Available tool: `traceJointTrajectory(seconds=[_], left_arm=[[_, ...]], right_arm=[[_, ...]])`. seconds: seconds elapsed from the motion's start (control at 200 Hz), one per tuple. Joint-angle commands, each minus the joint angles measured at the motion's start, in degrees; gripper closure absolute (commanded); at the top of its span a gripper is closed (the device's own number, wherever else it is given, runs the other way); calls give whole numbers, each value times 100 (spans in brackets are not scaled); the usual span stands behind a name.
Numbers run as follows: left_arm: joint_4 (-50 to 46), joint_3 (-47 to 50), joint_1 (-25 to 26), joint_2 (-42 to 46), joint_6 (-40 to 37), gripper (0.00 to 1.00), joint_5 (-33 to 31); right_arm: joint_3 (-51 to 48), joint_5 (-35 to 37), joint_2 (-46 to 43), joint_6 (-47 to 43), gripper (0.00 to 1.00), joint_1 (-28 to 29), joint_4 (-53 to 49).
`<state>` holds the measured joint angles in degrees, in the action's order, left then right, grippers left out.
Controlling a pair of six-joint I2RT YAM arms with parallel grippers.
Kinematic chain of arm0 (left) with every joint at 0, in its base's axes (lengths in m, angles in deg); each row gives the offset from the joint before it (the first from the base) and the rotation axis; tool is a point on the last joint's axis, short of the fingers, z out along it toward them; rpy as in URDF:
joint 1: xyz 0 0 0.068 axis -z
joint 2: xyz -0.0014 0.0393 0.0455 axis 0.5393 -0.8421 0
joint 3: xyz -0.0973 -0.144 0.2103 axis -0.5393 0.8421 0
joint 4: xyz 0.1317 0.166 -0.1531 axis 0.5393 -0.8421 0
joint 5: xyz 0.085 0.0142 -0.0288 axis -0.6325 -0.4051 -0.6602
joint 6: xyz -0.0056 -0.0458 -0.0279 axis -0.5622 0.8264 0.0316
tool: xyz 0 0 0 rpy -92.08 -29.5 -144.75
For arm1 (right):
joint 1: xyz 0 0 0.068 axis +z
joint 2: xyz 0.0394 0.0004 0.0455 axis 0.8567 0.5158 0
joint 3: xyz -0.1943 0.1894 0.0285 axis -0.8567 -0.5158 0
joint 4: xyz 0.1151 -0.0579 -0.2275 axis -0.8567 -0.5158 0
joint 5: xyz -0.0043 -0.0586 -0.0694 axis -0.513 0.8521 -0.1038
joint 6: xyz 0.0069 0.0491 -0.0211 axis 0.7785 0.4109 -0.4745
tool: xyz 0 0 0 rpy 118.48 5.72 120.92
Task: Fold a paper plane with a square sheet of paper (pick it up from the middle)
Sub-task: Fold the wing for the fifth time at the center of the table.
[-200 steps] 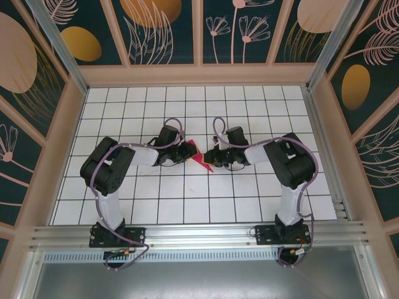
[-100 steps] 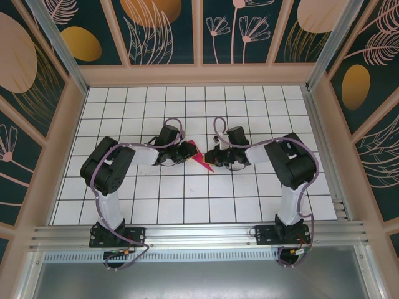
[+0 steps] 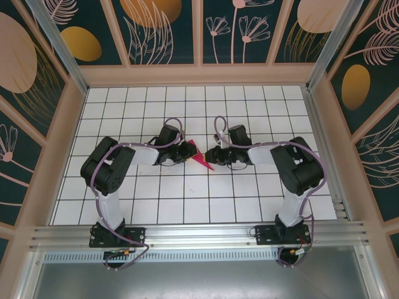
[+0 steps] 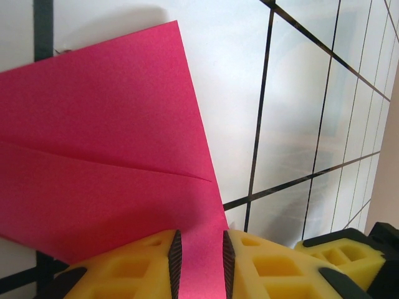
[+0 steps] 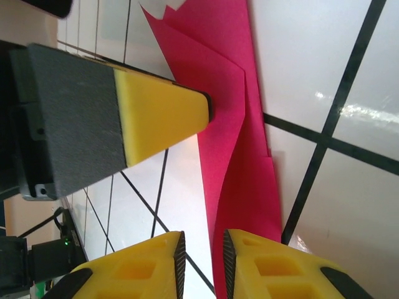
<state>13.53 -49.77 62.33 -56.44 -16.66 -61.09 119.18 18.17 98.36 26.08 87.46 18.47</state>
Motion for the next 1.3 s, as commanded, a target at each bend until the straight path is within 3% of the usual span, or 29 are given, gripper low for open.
traceJointTrajectory(seconds=[0.0, 0.215, 0.48, 0.776, 1.291], left_arm=[[-413, -2, -25, -324, -208, 72, -453], [-420, -11, -25, -334, -199, 72, -457], [-444, -49, -25, -307, -216, 72, -472], [-527, -264, -25, -309, -321, 72, -486], [1204, 485, 72, 564, -124, 66, 266]], right_arm=[[132, -28, 178, -230, 75, 66, -200], [158, -8, 335, -358, 76, 111, -282], [40, -95, 507, -258, 90, 28, -52], [-163, -216, 517, -45, 98, -98, 144], [-232, -185, 736, 587, 100, -234, 266]])
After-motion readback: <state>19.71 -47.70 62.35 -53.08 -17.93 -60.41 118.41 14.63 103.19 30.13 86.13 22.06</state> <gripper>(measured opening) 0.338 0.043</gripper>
